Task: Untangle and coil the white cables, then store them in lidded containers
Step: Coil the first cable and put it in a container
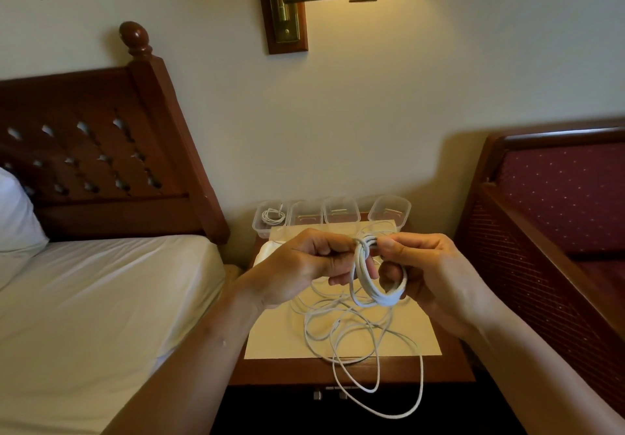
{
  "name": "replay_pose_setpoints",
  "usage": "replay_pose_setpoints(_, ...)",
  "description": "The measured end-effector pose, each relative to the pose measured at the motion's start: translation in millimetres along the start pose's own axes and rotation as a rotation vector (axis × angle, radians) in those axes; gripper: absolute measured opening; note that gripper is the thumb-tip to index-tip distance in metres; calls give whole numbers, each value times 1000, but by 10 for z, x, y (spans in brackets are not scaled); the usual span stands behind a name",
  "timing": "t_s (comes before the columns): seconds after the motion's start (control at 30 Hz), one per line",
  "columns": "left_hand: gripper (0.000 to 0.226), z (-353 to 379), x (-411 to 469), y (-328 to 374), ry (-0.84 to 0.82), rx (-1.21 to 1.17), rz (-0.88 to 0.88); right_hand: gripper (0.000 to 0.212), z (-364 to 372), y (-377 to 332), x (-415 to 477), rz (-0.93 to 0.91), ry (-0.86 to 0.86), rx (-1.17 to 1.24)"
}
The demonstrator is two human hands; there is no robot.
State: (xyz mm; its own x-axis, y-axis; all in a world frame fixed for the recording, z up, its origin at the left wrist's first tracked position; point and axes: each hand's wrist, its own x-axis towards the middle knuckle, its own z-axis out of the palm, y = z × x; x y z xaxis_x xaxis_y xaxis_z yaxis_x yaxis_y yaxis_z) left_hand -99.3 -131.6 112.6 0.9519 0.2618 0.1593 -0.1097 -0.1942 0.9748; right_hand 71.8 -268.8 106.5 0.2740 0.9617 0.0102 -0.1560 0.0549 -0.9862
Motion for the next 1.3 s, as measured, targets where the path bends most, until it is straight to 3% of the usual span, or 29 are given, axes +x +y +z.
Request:
replay_pose_setpoints(0.17, 17, 10, 62, 43, 93, 505, -78, 21, -7, 102, 5, -19, 64, -41)
replay_pose_setpoints(0.37, 20, -32, 46, 49, 196, 1137, -146, 15, -50, 281, 9, -251, 279, -454)
replay_pose_setpoints(0.5, 20, 26, -44, 40, 401, 1237, -50, 13, -47, 231, 17, -335, 301, -490)
replay_pose_setpoints(0.63, 20, 7, -127, -2, 494, 1315, -5, 20, -43, 231, 51, -392, 268, -561)
replay_pose_setpoints(0.73, 22, 51, -134, -26, 460, 1180, -110, 18, -63, 275, 85, -416, 281, -610)
replay_pose_setpoints(0.87, 22, 7, -73, 51, 426, 245, -472, 24, -51, 350, 83, -543, 307, -776)
replay_pose_setpoints(0.9, 22, -7, -67, 46, 435, 134, -536, 23, -43, 355, 80, -582, 304, -840)
replay_pose_setpoints(1.1, 18, -31, -78, -33, 456, 32, -615, 14, -25, 386, 149, -699, 336, -1122)
replay_pose_setpoints(1.23, 15, -93, -130, -12, 458, -10, -573, 18, -61, 378, 171, -666, 251, -1051)
replay_pose_setpoints(1.3, 12, -96, -136, -24, 503, 110, -514, 17, -73, 372, 173, -593, 202, -950)
